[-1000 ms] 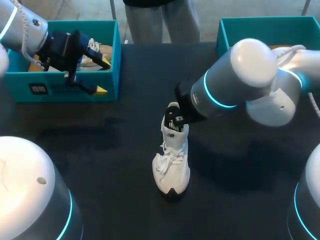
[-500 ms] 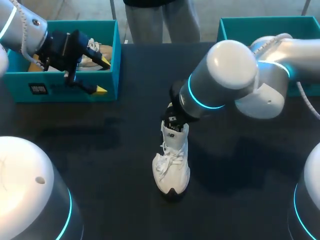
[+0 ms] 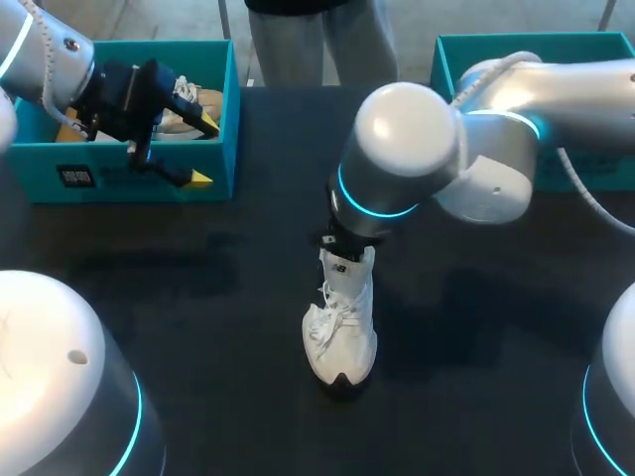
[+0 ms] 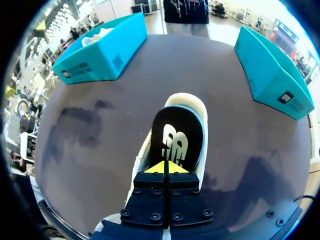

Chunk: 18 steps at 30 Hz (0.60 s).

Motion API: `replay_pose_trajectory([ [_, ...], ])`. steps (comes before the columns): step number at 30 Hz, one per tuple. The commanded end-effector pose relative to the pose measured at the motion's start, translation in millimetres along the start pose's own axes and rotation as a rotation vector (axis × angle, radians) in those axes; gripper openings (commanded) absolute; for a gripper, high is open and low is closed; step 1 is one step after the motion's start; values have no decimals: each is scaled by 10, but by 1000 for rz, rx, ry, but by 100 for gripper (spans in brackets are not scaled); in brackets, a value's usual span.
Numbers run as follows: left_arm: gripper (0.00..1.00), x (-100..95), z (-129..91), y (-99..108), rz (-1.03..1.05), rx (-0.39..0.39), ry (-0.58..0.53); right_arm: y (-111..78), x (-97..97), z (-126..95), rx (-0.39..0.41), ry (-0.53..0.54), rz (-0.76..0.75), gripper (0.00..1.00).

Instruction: Take the shoe out of the shoebox, open the shoe tongue, remove and reinsert the insole, then place the shoe into the shoebox

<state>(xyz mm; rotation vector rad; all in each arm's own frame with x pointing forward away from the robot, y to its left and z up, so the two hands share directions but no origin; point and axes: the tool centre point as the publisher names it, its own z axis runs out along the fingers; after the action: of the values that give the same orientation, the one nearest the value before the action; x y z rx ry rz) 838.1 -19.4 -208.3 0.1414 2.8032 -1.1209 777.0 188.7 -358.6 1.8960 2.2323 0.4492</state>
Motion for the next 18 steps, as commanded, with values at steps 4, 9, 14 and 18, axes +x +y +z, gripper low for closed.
replay_pose_trajectory([
  [4, 100, 5, -4, 0, 0, -3, 0, -25, 32, 214, 26, -18, 6, 0],
  [9, 100, 5, -4, 0, 0, -3, 0, -24, -3, 245, 33, -29, 0, 0],
  [14, 100, 5, -4, 0, 0, -3, 0, 28, -19, 92, 4, -60, -15, 0],
  [18, 100, 5, -4, 0, 0, -3, 0, 84, -11, -33, -24, -73, -29, 0],
])
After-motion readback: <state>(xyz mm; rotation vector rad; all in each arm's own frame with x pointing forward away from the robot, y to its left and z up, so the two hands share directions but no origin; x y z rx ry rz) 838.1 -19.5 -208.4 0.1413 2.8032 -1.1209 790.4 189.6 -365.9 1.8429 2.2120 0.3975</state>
